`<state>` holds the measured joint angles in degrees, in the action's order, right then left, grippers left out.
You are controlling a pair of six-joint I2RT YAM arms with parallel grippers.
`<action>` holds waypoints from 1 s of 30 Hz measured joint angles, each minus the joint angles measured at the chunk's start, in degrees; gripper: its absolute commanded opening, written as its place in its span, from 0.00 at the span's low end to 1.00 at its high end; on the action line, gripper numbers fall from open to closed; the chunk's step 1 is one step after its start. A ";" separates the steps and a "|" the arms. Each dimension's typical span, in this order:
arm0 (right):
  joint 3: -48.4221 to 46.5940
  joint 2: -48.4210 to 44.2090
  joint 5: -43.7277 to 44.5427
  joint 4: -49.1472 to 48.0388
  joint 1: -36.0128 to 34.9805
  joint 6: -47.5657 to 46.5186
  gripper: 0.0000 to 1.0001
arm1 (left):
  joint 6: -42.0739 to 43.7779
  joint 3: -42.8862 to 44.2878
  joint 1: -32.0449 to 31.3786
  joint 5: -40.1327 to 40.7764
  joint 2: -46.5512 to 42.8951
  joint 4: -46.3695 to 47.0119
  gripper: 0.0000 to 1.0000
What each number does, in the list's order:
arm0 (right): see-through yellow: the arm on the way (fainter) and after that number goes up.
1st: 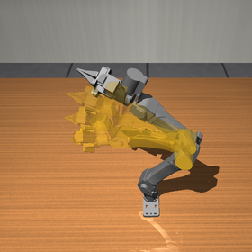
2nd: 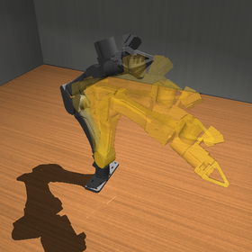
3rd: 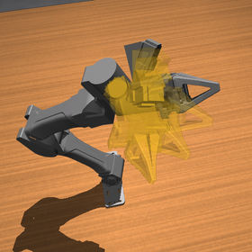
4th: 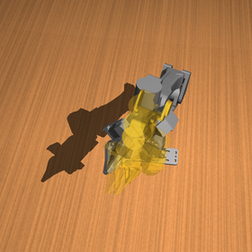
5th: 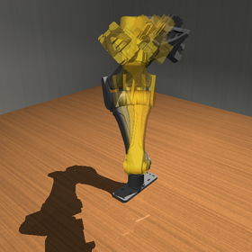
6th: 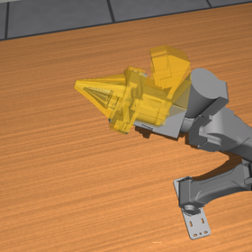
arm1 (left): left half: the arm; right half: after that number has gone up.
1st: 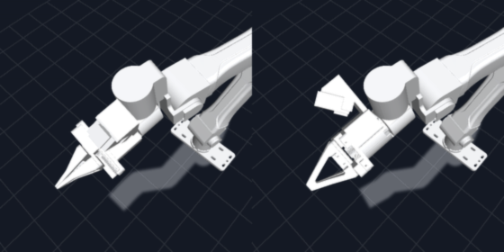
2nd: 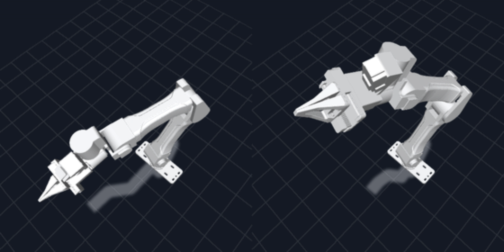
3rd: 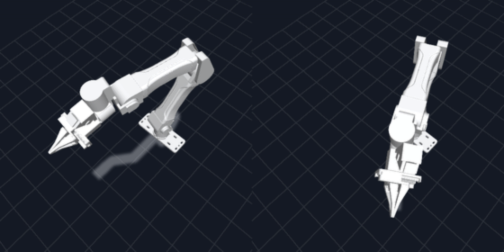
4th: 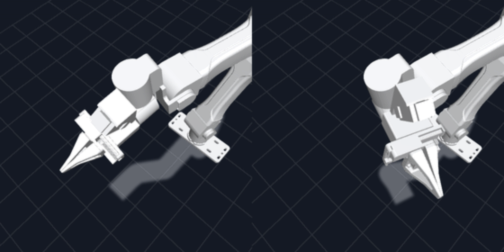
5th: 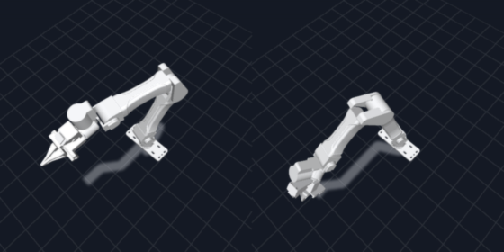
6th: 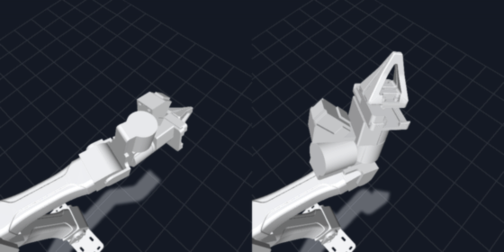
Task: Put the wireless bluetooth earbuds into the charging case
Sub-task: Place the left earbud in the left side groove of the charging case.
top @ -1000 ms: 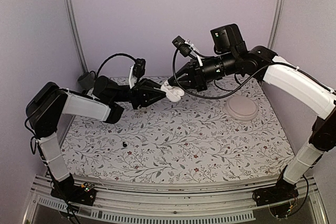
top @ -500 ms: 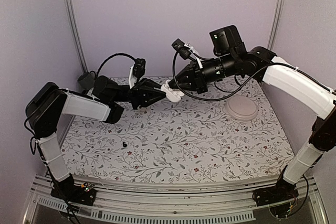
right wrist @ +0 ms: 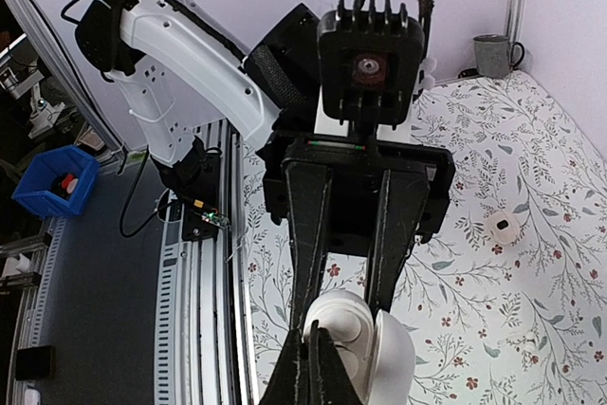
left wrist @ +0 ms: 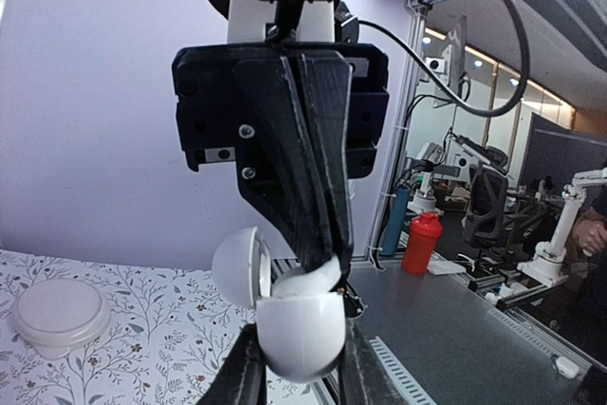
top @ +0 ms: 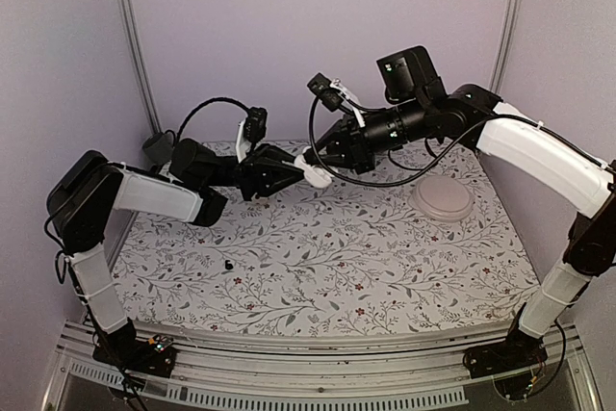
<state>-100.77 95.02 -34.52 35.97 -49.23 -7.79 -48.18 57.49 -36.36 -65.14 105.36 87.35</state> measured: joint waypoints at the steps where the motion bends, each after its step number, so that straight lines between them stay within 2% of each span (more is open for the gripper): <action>1: -0.17 0.13 0.50 0.11 -0.22 -0.02 0.03 | 0.04 0.00 0.04 -0.02 0.00 0.00 0.00; 15: -0.96 0.17 12.11 0.39 -2.45 1.07 0.04 | 1.49 -0.83 0.83 1.62 -0.04 -0.31 0.00; 19: -0.96 0.09 14.36 0.22 -2.80 1.84 0.08 | 1.73 -1.20 0.85 2.64 -0.11 -0.48 0.00; 30: -1.29 -0.17 17.64 -0.85 -3.02 2.91 0.09 | 3.32 -1.75 0.85 5.14 -0.90 -1.07 0.00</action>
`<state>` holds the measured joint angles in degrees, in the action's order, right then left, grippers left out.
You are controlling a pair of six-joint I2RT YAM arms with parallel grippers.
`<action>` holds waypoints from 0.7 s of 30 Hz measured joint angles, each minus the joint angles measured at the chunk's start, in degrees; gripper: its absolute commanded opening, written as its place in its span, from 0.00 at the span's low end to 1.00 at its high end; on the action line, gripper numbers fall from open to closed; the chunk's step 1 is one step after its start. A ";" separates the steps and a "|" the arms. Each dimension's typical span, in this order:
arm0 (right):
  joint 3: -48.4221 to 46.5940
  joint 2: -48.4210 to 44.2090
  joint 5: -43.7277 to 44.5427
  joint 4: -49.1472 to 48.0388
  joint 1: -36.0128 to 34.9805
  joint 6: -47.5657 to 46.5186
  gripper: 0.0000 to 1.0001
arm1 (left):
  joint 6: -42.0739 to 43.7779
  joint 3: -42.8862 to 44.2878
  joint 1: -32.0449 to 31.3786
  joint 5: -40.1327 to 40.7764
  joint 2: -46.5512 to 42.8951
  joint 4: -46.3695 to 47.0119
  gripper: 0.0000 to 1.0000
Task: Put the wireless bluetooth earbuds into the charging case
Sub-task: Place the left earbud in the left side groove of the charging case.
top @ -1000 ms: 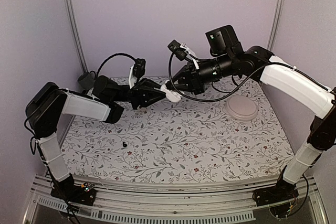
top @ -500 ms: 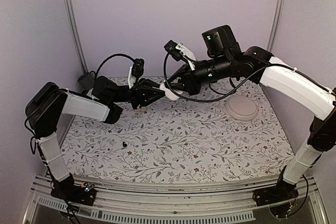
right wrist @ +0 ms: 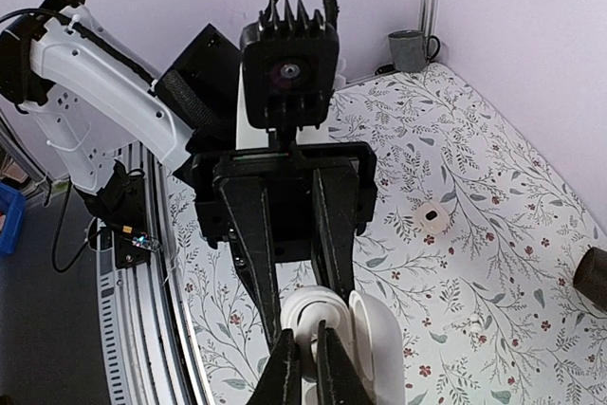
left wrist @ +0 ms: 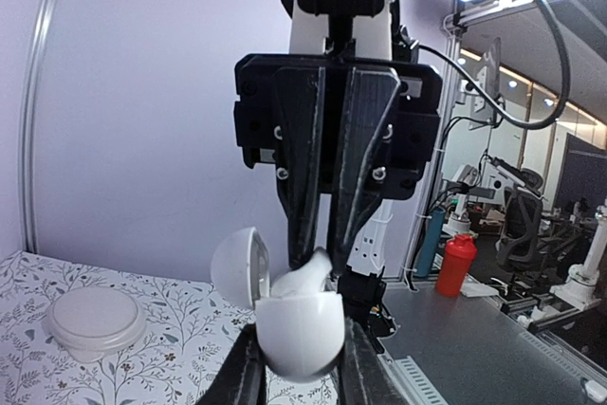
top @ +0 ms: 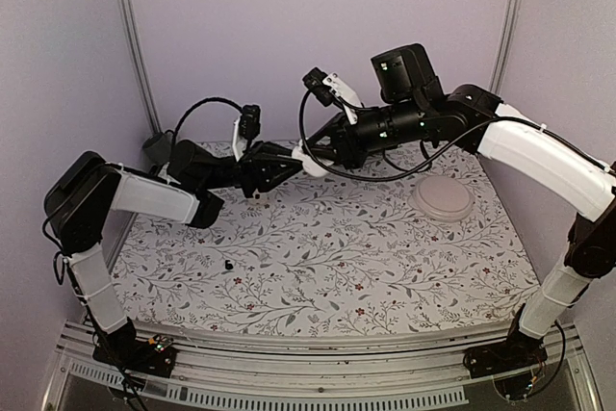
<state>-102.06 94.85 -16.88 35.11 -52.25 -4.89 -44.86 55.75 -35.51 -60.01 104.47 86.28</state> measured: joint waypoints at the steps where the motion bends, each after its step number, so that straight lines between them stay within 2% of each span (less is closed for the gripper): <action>1: 0.00 0.00 0.20 0.00 0.00 0.07 0.09 | 0.33 -0.20 0.00 0.28 -0.04 0.02 0.00; 8: -1.22 0.04 0.87 0.02 0.02 0.98 0.10 | 2.89 -1.77 0.00 0.85 -1.70 0.02 0.00; 21: -3.41 1.66 1.88 -0.11 -0.94 1.18 0.07 | 9.46 -4.07 -0.07 3.17 -3.72 0.31 0.00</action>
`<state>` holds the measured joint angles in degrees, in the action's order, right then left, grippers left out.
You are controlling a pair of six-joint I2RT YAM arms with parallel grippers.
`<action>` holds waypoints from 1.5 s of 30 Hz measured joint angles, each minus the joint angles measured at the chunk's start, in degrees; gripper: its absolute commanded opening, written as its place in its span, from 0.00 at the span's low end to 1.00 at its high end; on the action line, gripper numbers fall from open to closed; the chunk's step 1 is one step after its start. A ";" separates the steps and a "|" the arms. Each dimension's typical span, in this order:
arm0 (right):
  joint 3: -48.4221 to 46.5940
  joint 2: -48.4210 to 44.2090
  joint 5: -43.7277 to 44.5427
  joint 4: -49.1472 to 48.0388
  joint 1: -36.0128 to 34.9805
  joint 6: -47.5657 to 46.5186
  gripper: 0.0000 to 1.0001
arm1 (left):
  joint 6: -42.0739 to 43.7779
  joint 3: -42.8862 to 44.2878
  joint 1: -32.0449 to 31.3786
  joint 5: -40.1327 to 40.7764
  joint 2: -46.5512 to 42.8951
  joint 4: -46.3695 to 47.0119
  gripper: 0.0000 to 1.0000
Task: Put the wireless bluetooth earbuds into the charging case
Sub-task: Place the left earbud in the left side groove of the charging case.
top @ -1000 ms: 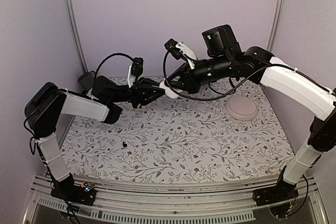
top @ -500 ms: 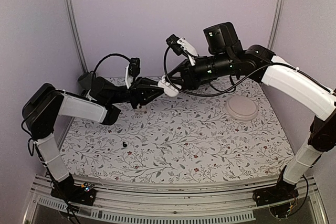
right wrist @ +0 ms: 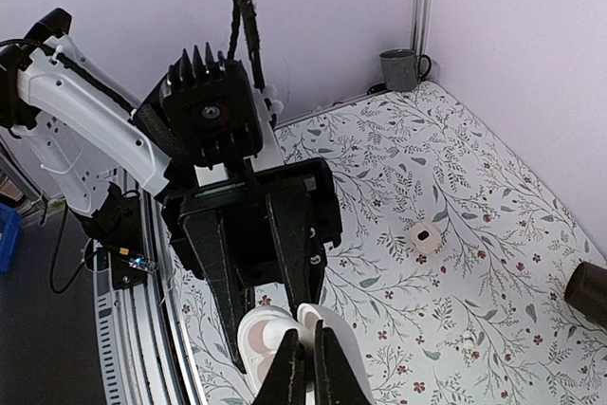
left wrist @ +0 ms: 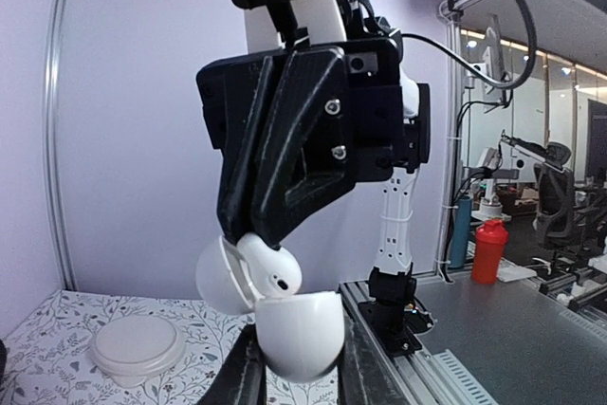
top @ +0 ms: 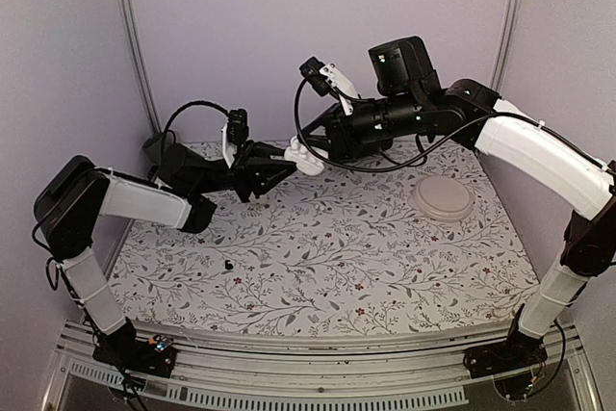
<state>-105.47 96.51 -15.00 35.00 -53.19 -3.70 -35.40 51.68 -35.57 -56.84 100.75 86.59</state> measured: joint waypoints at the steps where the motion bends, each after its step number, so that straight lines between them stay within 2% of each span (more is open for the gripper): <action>1: -0.02 0.00 0.04 -0.37 -0.09 0.00 0.07 | 0.85 -0.20 0.00 0.50 -0.37 -0.15 0.00; 14: -0.28 0.55 0.57 -2.19 -0.70 -0.24 0.07 | 10.16 -1.18 -0.26 6.27 -3.76 -6.14 0.00; 40: -0.02 1.75 0.48 -3.52 -1.77 -2.86 0.04 | 10.93 -3.61 -0.26 9.16 -4.48 -4.57 0.00; 45: -0.24 2.16 0.13 -3.54 -1.79 -2.97 0.15 | 10.95 -4.28 -0.09 9.33 -4.48 -4.13 0.00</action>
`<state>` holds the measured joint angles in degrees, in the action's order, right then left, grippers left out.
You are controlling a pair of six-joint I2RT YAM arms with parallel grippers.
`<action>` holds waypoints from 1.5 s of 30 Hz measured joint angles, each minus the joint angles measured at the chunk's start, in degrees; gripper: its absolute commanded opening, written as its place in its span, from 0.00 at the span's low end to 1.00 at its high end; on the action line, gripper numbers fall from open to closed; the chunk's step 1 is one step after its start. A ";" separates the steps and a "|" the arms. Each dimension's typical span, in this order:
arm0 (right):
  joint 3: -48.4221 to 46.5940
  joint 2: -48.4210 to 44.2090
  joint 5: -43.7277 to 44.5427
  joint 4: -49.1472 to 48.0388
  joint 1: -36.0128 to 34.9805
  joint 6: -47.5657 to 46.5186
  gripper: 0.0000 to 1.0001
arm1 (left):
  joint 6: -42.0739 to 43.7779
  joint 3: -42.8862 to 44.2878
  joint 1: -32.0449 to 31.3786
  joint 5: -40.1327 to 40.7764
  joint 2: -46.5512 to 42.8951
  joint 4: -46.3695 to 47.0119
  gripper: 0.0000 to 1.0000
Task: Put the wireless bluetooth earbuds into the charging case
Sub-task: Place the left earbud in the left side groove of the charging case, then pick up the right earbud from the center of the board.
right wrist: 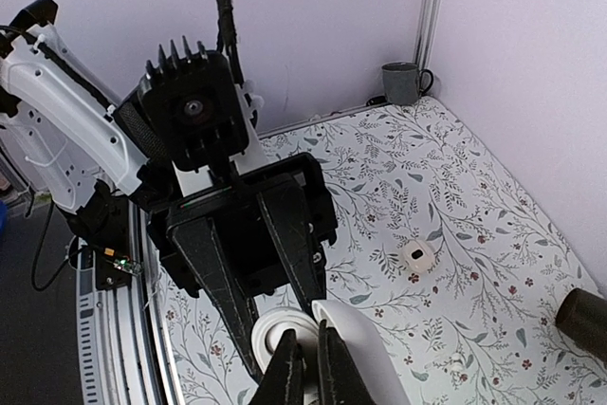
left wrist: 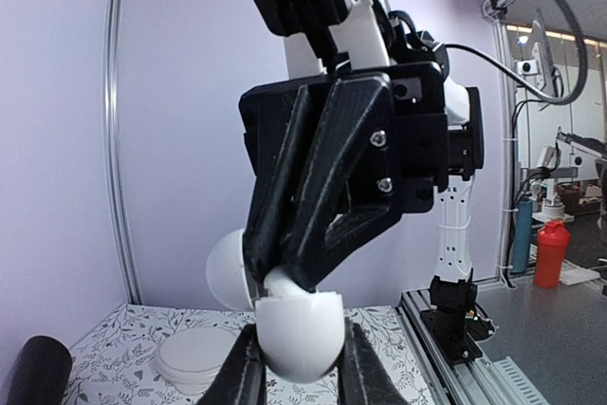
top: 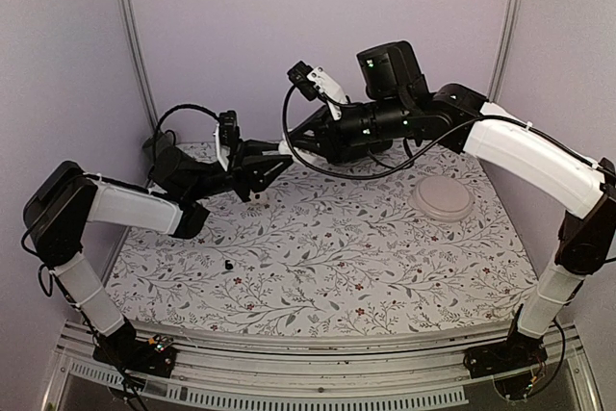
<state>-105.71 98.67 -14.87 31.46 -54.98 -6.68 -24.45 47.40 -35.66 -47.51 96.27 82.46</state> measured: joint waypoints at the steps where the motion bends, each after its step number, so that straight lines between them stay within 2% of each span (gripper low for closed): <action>1: 0.00 0.00 -0.13 0.04 -0.02 0.17 0.16 | 0.00 -0.04 0.00 -0.04 0.00 0.07 0.00; 6: -0.02 -0.07 -2.34 0.15 0.33 1.42 0.18 | -0.33 -0.81 0.00 0.20 0.00 2.19 0.00; 9: -0.02 -0.09 -4.07 0.22 1.09 2.86 0.26 | -0.66 -1.42 0.00 0.63 0.00 3.48 0.00; 14: 0.02 -0.55 -5.70 1.29 1.99 4.50 0.32 | -0.90 -1.84 0.13 2.25 0.00 4.57 0.00; 23: 1.66 -4.72 -6.97 1.31 4.55 8.04 0.36 | -1.73 -2.40 0.50 3.17 0.00 4.76 0.00; 34: 10.82 -7.26 -6.25 -3.72 9.94 13.20 0.36 | -2.54 -6.03 2.25 4.92 -0.83 4.79 0.00; 39: 14.69 -2.19 -3.37 -7.58 14.53 17.20 0.35 | -1.92 -11.54 5.46 7.87 -5.77 4.83 0.00; 45: 12.79 13.86 0.28 -10.64 15.82 19.65 0.30 | -1.81 -15.65 8.72 9.66 -11.10 4.83 0.00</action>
<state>-92.92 112.53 -14.59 20.82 -39.16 12.97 -26.26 31.75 -26.94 -37.85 85.17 87.29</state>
